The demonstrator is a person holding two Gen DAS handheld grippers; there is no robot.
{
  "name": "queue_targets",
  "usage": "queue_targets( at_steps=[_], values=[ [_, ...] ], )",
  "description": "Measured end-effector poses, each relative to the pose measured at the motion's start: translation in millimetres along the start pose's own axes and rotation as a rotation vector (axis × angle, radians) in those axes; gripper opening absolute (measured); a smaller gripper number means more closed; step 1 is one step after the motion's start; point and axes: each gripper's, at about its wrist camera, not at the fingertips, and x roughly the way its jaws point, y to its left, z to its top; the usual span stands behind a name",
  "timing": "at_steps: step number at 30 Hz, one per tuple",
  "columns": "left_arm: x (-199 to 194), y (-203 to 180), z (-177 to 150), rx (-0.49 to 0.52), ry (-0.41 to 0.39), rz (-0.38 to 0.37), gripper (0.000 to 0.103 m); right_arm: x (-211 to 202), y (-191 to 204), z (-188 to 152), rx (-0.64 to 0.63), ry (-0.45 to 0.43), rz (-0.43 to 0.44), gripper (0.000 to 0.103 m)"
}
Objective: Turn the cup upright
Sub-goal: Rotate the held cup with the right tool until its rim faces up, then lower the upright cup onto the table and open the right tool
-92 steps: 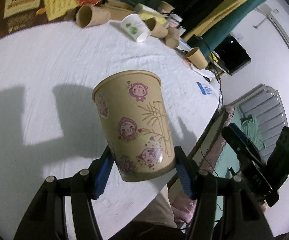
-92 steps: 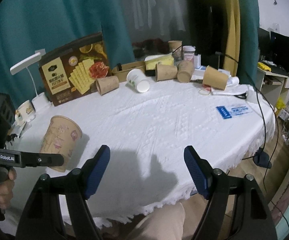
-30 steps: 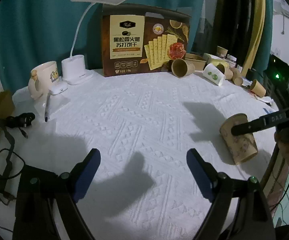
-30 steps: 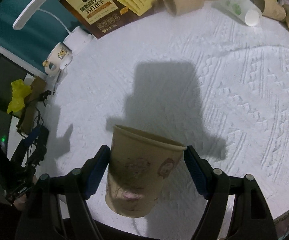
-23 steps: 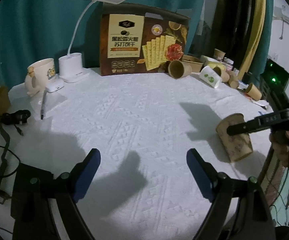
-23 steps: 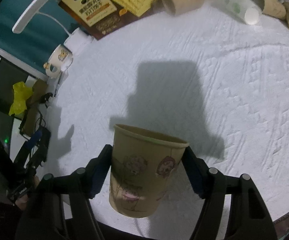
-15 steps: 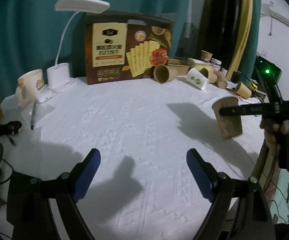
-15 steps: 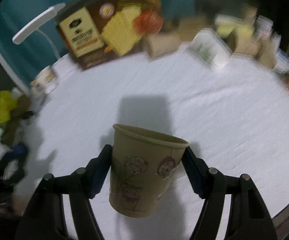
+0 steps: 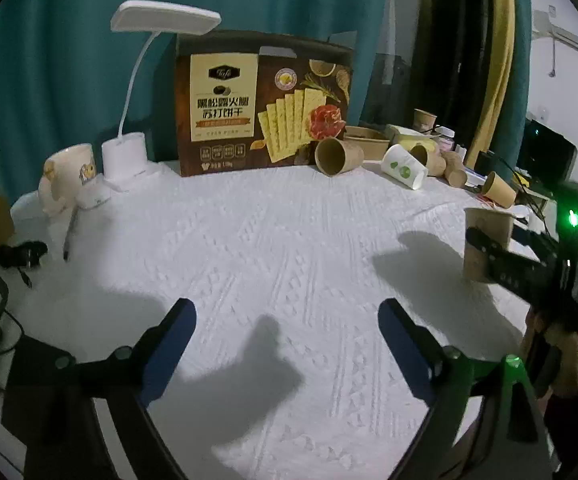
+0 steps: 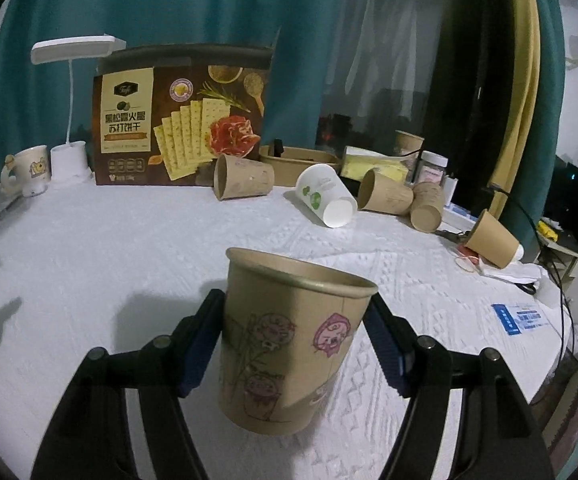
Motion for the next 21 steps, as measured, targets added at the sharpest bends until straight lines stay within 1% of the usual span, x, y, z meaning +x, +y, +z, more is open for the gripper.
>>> queue_targets(
  at_steps=[2, 7, 10, 12, 16, 17, 21],
  values=[
    [3, 2, -1, -0.021, 0.017, -0.001, 0.094, -3, -1, -7, 0.012, -0.003, 0.002, 0.067],
    [8, -1, -3, -0.029, 0.071, -0.014, 0.094, -13, 0, -15, 0.020, -0.028, 0.000, 0.067],
    [7, -4, -4, -0.030, 0.078, -0.020, 0.094, -18, 4, -21, 0.013, -0.022, 0.003, 0.067],
    [7, -4, -5, -0.034, 0.074, -0.022, 0.094, -19, 6, -24, 0.013, -0.009, 0.005, 0.067],
    [6, -9, -5, -0.019, 0.065, 0.005, 0.094, -18, 9, -31, 0.032, 0.041, 0.013, 0.068],
    [5, -11, -5, -0.013, 0.064, 0.005, 0.094, -16, 12, -34, 0.031, 0.071, 0.016, 0.068],
    [8, -16, -7, -0.013, 0.082, -0.008, 0.094, -24, 15, -43, 0.045, 0.102, 0.022, 0.068]
  ],
)
